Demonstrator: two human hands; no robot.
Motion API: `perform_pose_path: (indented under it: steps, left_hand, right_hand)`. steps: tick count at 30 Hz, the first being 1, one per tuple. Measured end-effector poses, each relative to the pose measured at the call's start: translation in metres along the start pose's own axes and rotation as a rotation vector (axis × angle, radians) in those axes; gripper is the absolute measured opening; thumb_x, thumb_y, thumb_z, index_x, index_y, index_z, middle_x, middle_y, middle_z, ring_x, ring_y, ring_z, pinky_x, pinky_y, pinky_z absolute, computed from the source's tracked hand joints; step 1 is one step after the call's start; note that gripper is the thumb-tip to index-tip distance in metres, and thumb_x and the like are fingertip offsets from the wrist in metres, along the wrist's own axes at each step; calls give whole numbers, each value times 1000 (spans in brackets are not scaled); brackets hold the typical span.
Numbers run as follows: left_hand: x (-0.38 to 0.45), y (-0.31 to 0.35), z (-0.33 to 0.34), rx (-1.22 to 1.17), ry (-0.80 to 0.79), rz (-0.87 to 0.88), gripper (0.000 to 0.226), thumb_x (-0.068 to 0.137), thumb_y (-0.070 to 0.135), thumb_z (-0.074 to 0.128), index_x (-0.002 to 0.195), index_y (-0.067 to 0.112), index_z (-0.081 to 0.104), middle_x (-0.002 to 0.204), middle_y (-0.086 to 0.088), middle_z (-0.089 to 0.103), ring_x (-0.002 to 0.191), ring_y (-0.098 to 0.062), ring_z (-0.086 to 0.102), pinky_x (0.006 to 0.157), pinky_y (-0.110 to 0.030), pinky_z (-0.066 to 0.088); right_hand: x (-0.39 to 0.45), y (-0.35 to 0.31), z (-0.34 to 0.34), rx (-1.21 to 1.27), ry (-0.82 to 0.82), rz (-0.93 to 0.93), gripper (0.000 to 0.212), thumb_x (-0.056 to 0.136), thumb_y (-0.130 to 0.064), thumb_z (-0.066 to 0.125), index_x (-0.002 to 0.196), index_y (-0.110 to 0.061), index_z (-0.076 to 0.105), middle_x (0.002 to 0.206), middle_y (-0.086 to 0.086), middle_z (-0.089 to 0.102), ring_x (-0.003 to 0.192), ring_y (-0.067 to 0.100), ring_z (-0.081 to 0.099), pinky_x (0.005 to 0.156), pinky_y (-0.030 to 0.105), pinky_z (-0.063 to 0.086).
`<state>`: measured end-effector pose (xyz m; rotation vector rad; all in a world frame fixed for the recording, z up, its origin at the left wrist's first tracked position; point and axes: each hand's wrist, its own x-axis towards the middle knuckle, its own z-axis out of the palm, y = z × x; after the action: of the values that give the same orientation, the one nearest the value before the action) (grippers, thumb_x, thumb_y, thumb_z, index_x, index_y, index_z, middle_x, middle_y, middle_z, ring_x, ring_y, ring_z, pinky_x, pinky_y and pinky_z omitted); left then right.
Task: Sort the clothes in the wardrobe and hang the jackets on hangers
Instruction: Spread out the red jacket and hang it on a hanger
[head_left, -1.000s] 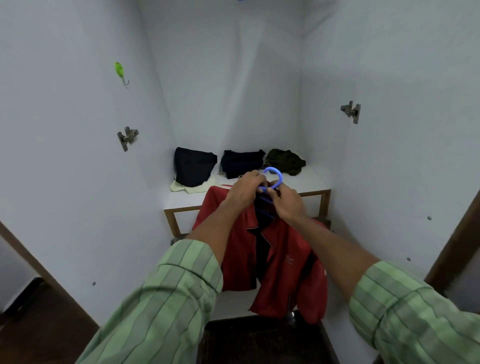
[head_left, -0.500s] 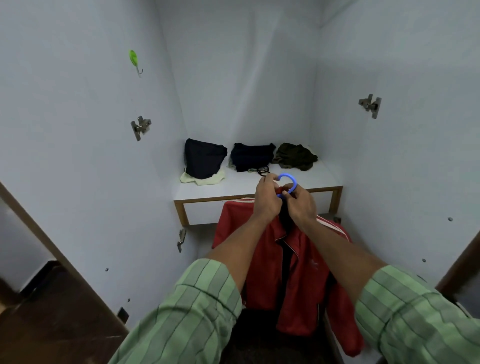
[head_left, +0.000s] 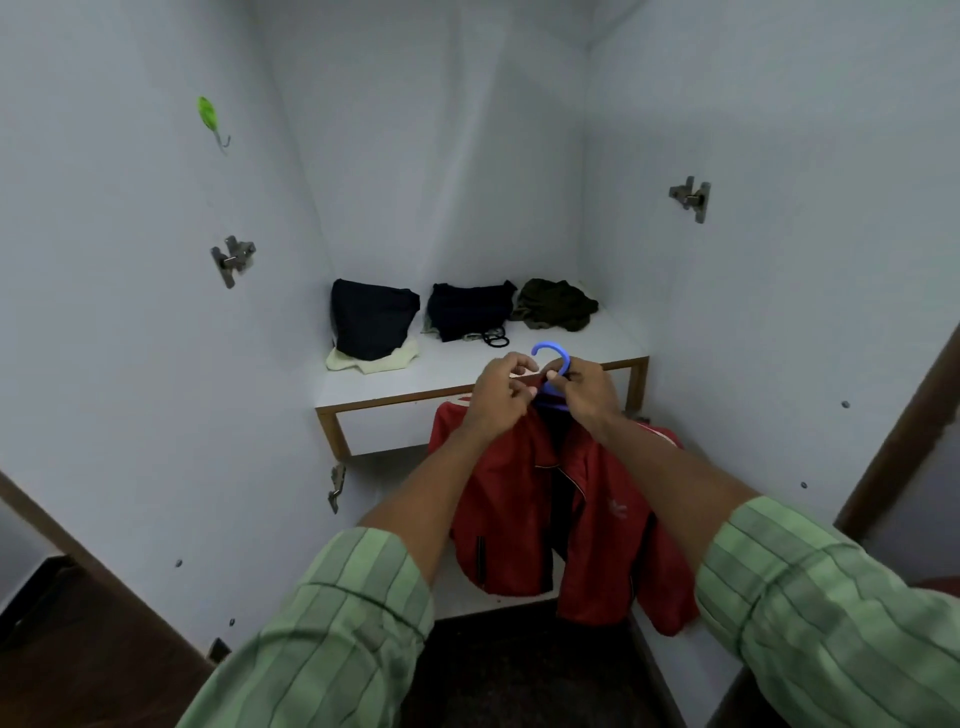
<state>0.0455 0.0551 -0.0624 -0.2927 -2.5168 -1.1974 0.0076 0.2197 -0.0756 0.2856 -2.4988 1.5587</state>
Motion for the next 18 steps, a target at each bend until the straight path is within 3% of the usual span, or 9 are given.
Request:
perform_pose_path:
  steps: [4,7,9,12,15,18]
  left_hand:
    - [3,-1,-17,423,-74,152,29,80,29,78,100,33,58,104,9,60,102,-19,54,86,-33,42]
    - [6,9,-23,475,17,137,29,86,27,74,101,25,48,93,8,60,97,-25,59,86,-35,36]
    - [10,15,-24,489,29,98,30,93,24,67,111,19,44,99,-2,67,97,-32,62,89,-40,37]
    - [21,22,-25,650,-78,2,51,97,19,61,140,7,36,115,-12,70,108,-35,63,96,-43,37]
    - [33,24,-30,794,-265,26,51,95,21,62,142,15,43,130,-8,65,121,-30,59,107,-46,29]
    - [34,19,-32,815,-230,97,35,94,19,64,129,20,55,127,-6,64,118,-30,59,95,-43,40]
  right_hand:
    - [3,-15,-2,1,-88,-99,15,93,-26,63,91,-31,77,89,-7,77,89,15,72,89,49,56]
    - [2,-31,-6,-5,-97,-123,13,92,-29,64,89,-34,75,87,-5,76,87,19,71,87,49,56]
    - [1,-41,-7,3,-97,-129,13,94,-28,66,88,-35,75,86,-6,76,86,18,71,86,47,57]
    - [0,-49,-8,-5,-88,-146,13,95,-27,66,91,-36,75,88,-4,77,86,19,71,85,47,57]
    - [-3,-48,-9,-3,-103,-145,12,97,-27,66,92,-32,76,87,1,76,86,23,71,85,47,57]
    - [-4,-51,-16,64,-139,-138,13,96,-34,67,97,-26,78,92,6,75,85,20,68,85,44,54]
